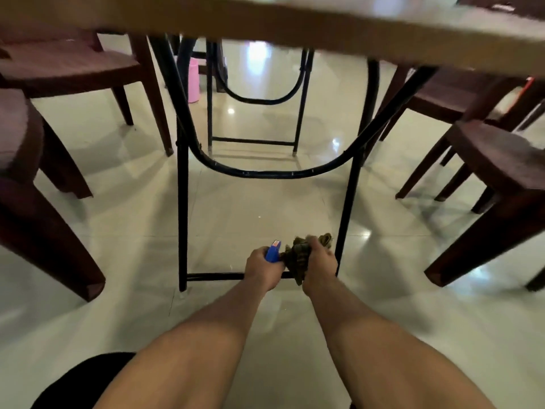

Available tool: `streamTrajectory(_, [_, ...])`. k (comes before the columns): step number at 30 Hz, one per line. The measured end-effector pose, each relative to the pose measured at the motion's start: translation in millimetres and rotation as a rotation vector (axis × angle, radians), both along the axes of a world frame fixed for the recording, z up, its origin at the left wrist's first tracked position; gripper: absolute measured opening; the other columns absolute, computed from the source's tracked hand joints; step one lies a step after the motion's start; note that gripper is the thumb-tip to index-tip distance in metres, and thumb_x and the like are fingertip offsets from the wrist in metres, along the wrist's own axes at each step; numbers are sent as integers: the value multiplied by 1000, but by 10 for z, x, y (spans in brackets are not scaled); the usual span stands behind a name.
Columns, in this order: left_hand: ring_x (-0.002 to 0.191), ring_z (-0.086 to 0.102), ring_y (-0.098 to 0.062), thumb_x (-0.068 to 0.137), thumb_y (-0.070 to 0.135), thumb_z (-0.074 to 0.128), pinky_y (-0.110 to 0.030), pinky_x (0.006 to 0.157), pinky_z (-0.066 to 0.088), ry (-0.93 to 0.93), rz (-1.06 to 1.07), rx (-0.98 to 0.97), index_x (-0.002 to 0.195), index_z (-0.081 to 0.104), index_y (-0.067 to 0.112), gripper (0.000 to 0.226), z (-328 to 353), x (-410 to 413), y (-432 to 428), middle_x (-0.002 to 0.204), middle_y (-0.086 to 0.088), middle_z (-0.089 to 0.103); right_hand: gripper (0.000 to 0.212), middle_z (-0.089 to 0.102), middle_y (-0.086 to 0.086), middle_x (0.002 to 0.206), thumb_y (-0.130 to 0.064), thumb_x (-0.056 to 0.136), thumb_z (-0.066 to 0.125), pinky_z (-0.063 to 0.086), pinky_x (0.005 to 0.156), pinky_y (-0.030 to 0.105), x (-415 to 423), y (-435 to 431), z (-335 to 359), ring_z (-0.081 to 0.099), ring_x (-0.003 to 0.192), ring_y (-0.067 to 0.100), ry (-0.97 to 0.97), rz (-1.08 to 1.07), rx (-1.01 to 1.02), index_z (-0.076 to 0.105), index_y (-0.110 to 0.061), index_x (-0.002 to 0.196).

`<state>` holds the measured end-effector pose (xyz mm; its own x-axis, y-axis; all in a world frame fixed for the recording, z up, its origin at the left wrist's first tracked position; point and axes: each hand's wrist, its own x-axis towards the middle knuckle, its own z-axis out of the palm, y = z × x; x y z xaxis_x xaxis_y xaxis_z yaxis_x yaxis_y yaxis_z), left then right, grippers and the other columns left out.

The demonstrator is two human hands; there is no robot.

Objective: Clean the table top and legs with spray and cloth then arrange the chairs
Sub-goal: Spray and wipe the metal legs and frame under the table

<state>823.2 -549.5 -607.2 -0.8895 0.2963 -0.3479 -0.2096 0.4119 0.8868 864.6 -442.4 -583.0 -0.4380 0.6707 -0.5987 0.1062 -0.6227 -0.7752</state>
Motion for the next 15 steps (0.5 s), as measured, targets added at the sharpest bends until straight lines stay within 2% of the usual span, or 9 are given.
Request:
streamTrajectory(4, [74, 56, -25, 86, 7, 68, -29, 61, 40, 64, -101, -52, 83, 63, 13, 9, 447, 173, 37, 79, -7, 64, 24, 72, 13, 86, -11, 79, 78, 61, 77, 51, 112, -142, 369, 72, 82, 32, -204, 108, 91, 68, -12, 101])
streamTrajectory(7, [71, 50, -25, 90, 7, 63, -29, 62, 30, 142, -177, -124, 71, 48, 23, 28, 777, 377, 23, 70, 2, 54, 25, 66, 11, 88, -14, 87, 72, 58, 87, 48, 198, -226, 675, 67, 89, 32, -328, 162, 152, 63, -9, 110])
streamTrajectory(8, [72, 50, -25, 91, 7, 62, -30, 62, 31, 151, -181, -132, 72, 47, 24, 30, 919, 413, 22, 71, 2, 53, 23, 65, 10, 88, -11, 89, 69, 58, 85, 45, 221, -223, 851, 65, 88, 32, -340, 152, 163, 62, -7, 111])
streamTrajectory(9, [72, 51, -25, 91, 7, 64, -32, 62, 35, 122, -163, -132, 74, 48, 24, 29, 1071, 488, -10, 72, 0, 54, 19, 65, 12, 89, -7, 91, 65, 58, 77, 41, 307, -247, 1056, 64, 85, 30, -348, 157, 150, 64, -7, 110])
streamTrajectory(11, [72, 55, -23, 92, 11, 67, -29, 60, 42, 65, -131, -111, 79, 55, 22, 21, 1292, 645, -82, 74, 1, 58, 14, 68, 17, 93, -2, 94, 59, 53, 50, 29, 493, -287, 1302, 62, 75, 29, -283, 185, 108, 68, -3, 105])
streamTrajectory(12, [74, 58, -23, 93, 14, 67, -27, 60, 41, 55, -132, -121, 83, 59, 20, 14, 1410, 696, -101, 76, 1, 61, 14, 68, 18, 94, -2, 94, 58, 48, 42, 25, 585, -292, 1467, 61, 73, 29, -231, 185, 77, 69, -1, 103])
streamTrajectory(13, [77, 60, -24, 92, 17, 66, -26, 62, 40, 34, -140, -156, 87, 62, 19, 7, 1568, 762, -120, 80, 1, 64, 13, 68, 17, 92, -2, 94, 60, 47, 40, 24, 684, -321, 1681, 62, 74, 29, -204, 176, 49, 69, -1, 103])
streamTrajectory(15, [84, 65, -24, 91, 23, 64, -28, 67, 43, -15, -163, -238, 93, 67, 20, 4, 1944, 918, -165, 88, 0, 69, 10, 68, 12, 85, -4, 91, 66, 51, 48, 27, 844, -378, 2055, 63, 74, 28, -245, 144, 48, 69, -4, 100])
